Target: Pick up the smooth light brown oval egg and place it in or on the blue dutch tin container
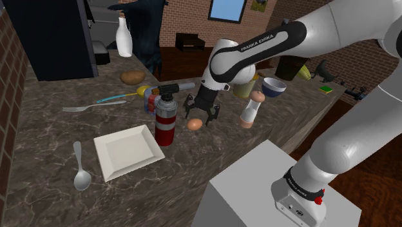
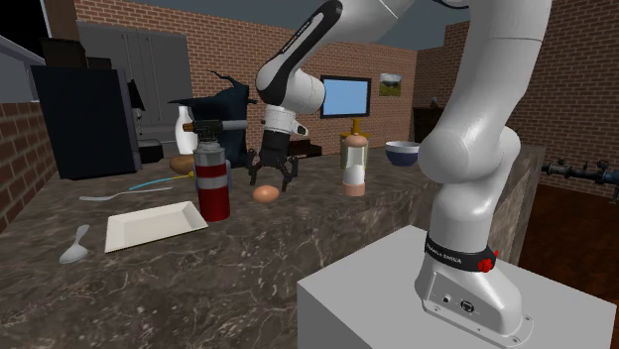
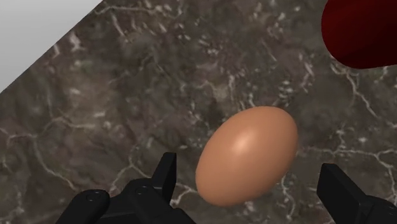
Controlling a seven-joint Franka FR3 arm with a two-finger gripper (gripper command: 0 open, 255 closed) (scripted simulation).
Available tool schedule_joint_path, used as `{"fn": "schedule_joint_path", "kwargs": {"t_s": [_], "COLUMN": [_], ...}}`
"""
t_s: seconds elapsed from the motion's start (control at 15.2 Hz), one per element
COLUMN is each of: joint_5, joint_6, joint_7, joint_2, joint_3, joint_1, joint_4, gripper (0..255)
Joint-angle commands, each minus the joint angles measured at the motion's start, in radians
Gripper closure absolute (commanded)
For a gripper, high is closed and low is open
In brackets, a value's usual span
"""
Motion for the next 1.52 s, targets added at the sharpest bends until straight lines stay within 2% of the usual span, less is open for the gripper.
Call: {"fn": "schedule_joint_path", "kwargs": {"t_s": [0.0, 0.2, 0.66, 0.73, 1.32, 1.45], "joint_5": [0.001, 0.001, 0.001, 0.001, 0.001, 0.001], "joint_6": [0.031, 0.071, 0.07, 0.07, 0.071, 0.041], "joint_7": [0.004, 0.006, 0.006, 0.006, 0.006, 0.011], "joint_2": [0.023, 0.052, 0.052, 0.052, 0.052, 0.03], "joint_3": [0.007, 0.014, 0.014, 0.014, 0.014, 0.012], "joint_1": [0.004, 0.009, 0.009, 0.009, 0.01, 0.008], "joint_4": [-0.006, -0.014, -0.014, -0.014, -0.014, -0.006], "gripper": [0, 0, 0, 255, 255, 255]}}
